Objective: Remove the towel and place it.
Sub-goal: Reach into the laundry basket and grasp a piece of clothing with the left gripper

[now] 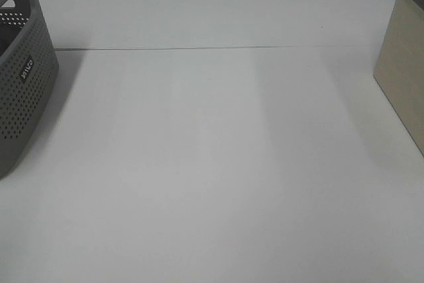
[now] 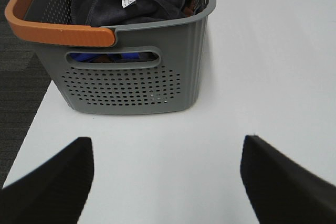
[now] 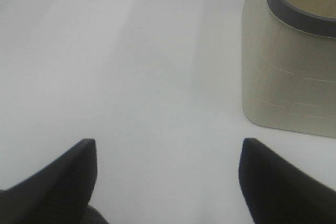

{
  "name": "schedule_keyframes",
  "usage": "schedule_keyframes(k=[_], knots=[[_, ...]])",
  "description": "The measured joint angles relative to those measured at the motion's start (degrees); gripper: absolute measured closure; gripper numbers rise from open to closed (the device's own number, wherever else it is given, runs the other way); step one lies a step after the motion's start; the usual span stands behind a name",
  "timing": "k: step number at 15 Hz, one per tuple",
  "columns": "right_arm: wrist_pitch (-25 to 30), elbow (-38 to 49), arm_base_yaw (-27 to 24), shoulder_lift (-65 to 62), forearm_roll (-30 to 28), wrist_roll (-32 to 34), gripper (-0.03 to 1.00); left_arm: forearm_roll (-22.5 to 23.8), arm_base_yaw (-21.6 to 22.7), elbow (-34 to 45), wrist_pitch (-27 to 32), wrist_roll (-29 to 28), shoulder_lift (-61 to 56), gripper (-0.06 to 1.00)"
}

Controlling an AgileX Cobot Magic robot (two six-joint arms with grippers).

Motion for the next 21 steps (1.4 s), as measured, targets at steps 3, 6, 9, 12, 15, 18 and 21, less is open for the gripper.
schedule_keyframes(k=[3, 6, 9, 12, 15, 18, 21], knots=[[0.0, 0.0, 0.0, 0.0, 0.0, 0.0, 0.24, 0.0, 0.0, 0.0, 0.0, 0.0, 0.0, 0.21], [0.0, 0.0, 0.0, 0.0, 0.0, 0.0, 0.24, 0.0, 0.0, 0.0, 0.0, 0.0, 0.0, 0.21], [0.0, 0.0, 0.0, 0.0, 0.0, 0.0, 0.24, 0.0, 0.0, 0.0, 0.0, 0.0, 0.0, 0.21], [0.0, 0.0, 0.0, 0.0, 0.0, 0.0, 0.24, 0.2, 0.0, 0.0, 0.0, 0.0, 0.0, 0.21], [0.0, 0.0, 0.0, 0.0, 0.0, 0.0, 0.24, 1.2, 0.0, 0.0, 0.0, 0.2, 0.0, 0.14], [0.0, 0.0, 0.0, 0.0, 0.0, 0.0, 0.24, 1.3, 0.0, 0.0, 0.0, 0.2, 0.0, -0.04], [0.0, 0.0, 0.0, 0.0, 0.0, 0.0, 0.24, 1.3, 0.0, 0.0, 0.0, 0.4, 0.0, -0.05]])
